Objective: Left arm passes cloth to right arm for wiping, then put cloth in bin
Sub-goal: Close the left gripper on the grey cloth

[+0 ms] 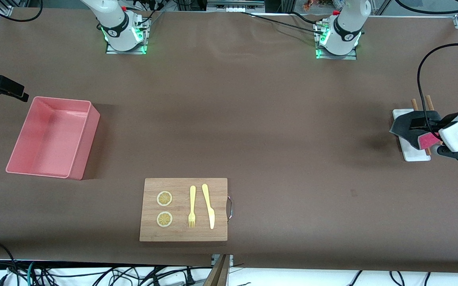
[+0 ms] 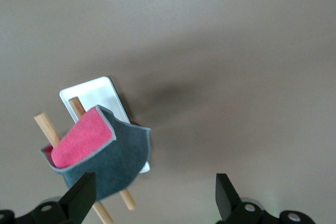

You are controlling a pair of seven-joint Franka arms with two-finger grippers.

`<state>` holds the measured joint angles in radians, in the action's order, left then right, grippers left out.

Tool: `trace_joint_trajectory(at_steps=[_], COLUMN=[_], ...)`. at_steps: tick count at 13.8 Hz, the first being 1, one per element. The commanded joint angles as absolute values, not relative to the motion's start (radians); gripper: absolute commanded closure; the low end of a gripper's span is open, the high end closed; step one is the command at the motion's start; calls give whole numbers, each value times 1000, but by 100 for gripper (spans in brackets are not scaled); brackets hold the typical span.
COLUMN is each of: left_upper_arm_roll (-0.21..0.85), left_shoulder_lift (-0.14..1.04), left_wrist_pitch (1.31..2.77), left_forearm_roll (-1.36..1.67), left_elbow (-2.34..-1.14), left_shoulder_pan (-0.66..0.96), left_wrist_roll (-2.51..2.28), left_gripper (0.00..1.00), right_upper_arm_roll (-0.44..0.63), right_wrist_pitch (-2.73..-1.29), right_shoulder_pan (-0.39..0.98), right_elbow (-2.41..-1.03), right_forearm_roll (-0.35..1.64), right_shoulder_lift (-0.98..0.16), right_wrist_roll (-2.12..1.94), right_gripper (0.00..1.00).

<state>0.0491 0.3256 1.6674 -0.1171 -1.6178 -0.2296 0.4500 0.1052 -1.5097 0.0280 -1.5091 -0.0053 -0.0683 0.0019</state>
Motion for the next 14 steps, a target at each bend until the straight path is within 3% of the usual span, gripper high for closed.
trace_joint_trajectory(at_steps=[1,8,11,14], left_upper_arm_roll=[51,57,61,61], left_shoulder_lift=[337,344,290,296], left_wrist_pitch=[1767,1971,2112,2115], left_forearm_roll=[-135,-232,-221,-224], left_elbow=[-1672,-1798,-1942,-1951], left_shoulder_pan=[-281,-380,-429,-436], left_wrist_roll=[686,1361,1428,1437], left_gripper=[0,0,0,0], right_upper_arm_roll=[103,104,104,104], right_wrist_pitch=[-1505,-1505,-1505,-1505], right_shoulder_pan=[21,20,20,20], right_elbow=[-1489,-1489,-1489,-1489], right_forearm_roll=[11,12,14,12], right_shoulder_lift=[-75,-75,-75,-75], right_wrist_roll=[2,8,6,5], right_gripper=[0,0,0,0])
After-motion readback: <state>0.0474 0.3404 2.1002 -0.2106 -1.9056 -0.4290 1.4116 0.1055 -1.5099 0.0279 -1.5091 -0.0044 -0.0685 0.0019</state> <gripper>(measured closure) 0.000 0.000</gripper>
